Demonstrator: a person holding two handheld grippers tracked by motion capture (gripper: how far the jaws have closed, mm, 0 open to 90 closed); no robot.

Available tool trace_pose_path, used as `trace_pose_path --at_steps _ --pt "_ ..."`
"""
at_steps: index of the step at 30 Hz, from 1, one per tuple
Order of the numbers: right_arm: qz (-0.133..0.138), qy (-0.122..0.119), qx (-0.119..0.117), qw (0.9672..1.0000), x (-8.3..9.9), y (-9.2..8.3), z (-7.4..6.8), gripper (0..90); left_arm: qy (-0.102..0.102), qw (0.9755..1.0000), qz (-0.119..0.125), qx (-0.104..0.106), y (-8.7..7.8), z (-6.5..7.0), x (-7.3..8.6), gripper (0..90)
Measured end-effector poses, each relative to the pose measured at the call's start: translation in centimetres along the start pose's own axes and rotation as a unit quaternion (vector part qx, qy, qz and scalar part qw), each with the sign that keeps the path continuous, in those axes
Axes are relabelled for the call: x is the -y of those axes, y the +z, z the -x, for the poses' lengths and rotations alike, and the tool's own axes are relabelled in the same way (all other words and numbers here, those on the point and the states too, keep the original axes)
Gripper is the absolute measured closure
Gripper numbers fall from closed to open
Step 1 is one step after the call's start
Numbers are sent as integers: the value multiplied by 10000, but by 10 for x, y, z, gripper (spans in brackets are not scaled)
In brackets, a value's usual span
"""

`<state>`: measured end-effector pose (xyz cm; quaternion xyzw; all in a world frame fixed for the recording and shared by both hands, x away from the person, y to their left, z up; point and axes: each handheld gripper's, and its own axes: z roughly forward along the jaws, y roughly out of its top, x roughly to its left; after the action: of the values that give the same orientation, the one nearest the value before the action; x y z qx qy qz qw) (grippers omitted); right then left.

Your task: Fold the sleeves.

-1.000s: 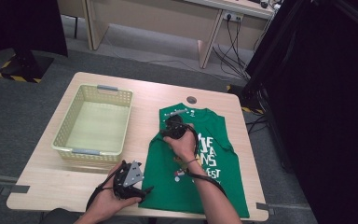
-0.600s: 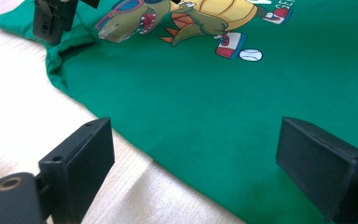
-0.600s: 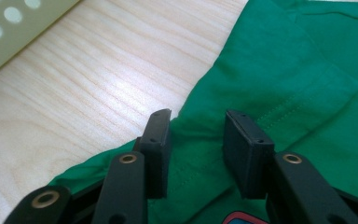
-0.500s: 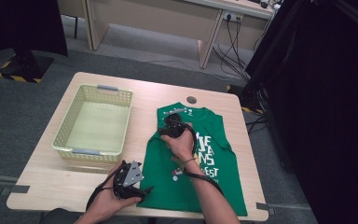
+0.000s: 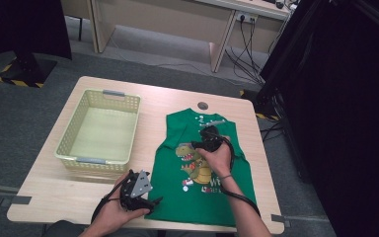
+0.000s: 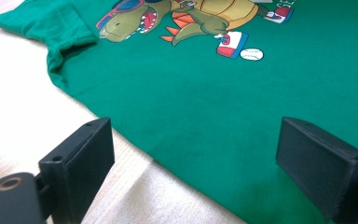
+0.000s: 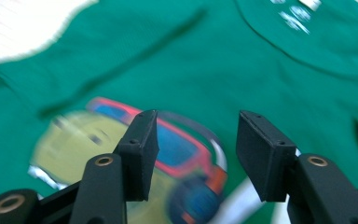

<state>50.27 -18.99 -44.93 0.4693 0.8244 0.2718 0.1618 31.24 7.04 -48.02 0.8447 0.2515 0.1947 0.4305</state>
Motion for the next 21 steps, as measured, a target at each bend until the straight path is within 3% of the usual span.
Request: trace_pose_path --at_steps 4,14,21 --pt "-92 -12 -22 10000 10 0 7 483 -2 10000 -10 -11 0 0 0 108" --pt "-74 -131 -161 9998 18 -3 -2 488 -1 10000 -7 -18 0 0 0 108" --pt "-9 -86 -155 9998 23 -5 -4 489 -1 10000 4 -24 0 0 0 108"
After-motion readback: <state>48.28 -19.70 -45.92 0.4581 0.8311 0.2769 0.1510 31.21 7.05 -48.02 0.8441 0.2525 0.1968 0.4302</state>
